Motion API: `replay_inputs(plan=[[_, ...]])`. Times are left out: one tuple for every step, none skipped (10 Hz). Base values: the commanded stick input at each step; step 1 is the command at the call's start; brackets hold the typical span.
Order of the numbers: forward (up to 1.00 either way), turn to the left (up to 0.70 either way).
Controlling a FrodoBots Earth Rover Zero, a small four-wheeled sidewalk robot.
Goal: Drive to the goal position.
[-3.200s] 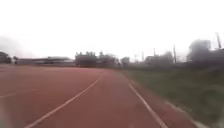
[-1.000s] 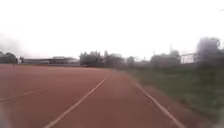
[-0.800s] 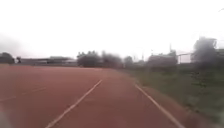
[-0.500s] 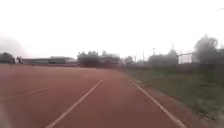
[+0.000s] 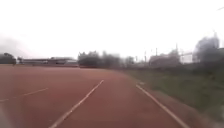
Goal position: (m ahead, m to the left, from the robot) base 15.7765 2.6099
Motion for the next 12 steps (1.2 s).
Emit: replay_inputs(plan=[[0.70, 0.00], [0.70, 0.00], [0.70, 0.00], [0.70, 0.00], [0.70, 0.00], [0.70, 0.00], [0.70, 0.00], [0.70, 0.00], [0.70, 0.00], [0.70, 0.00], [0.70, 0.00], [0.70, 0.00]])
